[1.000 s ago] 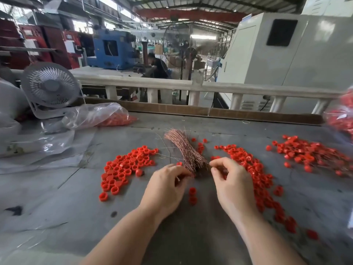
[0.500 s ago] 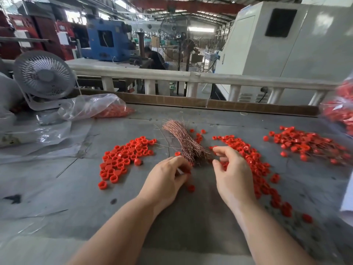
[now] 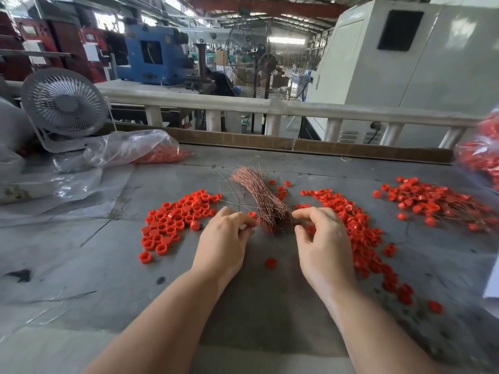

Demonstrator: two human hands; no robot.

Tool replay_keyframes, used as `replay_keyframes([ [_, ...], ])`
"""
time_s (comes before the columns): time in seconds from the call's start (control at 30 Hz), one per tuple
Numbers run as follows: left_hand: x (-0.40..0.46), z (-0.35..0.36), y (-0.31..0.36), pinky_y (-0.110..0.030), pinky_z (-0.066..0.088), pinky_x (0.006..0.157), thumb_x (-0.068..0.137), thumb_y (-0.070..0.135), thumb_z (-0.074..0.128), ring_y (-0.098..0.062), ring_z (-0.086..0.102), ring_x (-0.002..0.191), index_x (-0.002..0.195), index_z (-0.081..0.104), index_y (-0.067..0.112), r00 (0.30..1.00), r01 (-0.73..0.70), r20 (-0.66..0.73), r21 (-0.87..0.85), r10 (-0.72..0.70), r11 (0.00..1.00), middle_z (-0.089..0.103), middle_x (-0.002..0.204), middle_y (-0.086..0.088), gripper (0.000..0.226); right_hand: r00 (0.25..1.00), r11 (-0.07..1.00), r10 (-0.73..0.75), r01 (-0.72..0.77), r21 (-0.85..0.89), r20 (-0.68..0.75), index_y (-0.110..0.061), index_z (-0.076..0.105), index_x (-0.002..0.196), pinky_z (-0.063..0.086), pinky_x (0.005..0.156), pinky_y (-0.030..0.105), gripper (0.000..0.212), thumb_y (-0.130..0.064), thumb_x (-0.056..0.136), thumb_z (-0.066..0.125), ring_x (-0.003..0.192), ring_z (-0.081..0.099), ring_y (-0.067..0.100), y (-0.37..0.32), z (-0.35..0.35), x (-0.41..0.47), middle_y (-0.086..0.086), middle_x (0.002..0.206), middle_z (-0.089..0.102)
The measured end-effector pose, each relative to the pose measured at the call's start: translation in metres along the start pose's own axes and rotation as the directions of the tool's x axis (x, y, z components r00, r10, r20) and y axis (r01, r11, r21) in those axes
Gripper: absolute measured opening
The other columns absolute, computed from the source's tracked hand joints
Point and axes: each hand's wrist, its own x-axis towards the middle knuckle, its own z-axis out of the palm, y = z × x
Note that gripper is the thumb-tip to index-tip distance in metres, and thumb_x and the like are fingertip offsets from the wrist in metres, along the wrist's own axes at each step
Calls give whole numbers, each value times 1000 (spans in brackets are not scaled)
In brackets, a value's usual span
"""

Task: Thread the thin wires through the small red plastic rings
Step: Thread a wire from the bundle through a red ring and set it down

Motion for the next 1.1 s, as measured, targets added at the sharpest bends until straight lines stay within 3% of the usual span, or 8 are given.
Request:
replay_keyframes([
  [0.13, 9, 1, -3, -16, 26, 91, 91, 9, 55, -21, 45, 126, 102, 68, 10, 998, -47, 40, 95, 43, 994, 46, 141, -1, 18, 1000, 1000, 20, -20, -7, 18, -13, 68, 95, 41, 91, 29, 20, 1, 82, 61, 98, 53, 19, -2, 2, -2, -1, 98, 57],
  [0.23, 12, 1, -5, -15, 24, 92, 92, 8, 52, -20, 42, 130, 101, 67, 11, 995, -71, 74, 110, 63, 991, 34, 149, -3, 18, 999, 999, 41, -40, -5, 34, -13, 68, 95, 39, 92, 28, 20, 0, 82, 61, 98, 52, 20, -4, 3, -2, 0, 99, 57],
  [0.37, 13, 3, -8, -5, 20, 94, 93, 5, 49, -17, 43, 130, 113, 66, 11, 985, -128, 132, 111, 113, 986, 41, 145, -3, 27, 998, 999, 52, -52, -1, 39, -13, 68, 94, 39, 92, 29, 19, 0, 82, 62, 98, 53, 21, -7, 3, -3, 1, 98, 57],
  [0.5, 10, 2, -9, -15, 23, 100, 93, 4, 47, -19, 44, 126, 126, 58, 13, 985, -128, 132, 124, 111, 984, 49, 139, 2, 36, 997, 997, 65, -66, 27, 37, -12, 68, 94, 42, 92, 36, 20, 1, 82, 61, 98, 54, 22, -7, 1, -5, 1, 98, 56],
  [0.77, 0, -3, 0, -9, 24, 96, 89, 0, 53, -15, 48, 121, 124, 59, 12, 987, -158, -11, 4, 158, 987, 55, 130, 6, 37, 998, 993, 17, -11, 120, -56, -11, 68, 86, 45, 81, 29, 17, 4, 80, 62, 86, 58, 22, -9, -2, -2, 1, 88, 61],
  [0.9, -4, -5, 10, -16, 33, 99, 87, -3, 56, -17, 54, 116, 119, 63, 9, 971, -238, -27, -69, 236, 969, 58, 125, 4, 35, 1000, 983, -11, 12, 185, -5, -15, 71, 82, 48, 78, 29, 17, 1, 81, 64, 81, 62, 17, -9, 0, -2, -2, 83, 66],
  [1.0, -7, -6, 13, -16, 34, 99, 86, -5, 57, -18, 56, 113, 117, 64, 9, 959, -285, -15, -87, 285, 955, 60, 123, 3, 35, 997, 966, 49, -63, 251, 61, -13, 74, 91, 48, 81, 18, 16, -2, 85, 62, 84, 63, 8, -6, 2, -1, -5, 87, 69],
  [1.1, -9, -7, 16, -14, 34, 98, 84, -6, 57, -18, 57, 110, 113, 67, 10, 943, -328, 14, -99, 331, 939, 62, 119, 3, 34, 970, 887, 182, -231, 399, 158, -16, 72, 96, 43, 67, 9, 18, -9, 91, 57, 75, 59, -5, -5, 2, 1, -13, 84, 68],
])
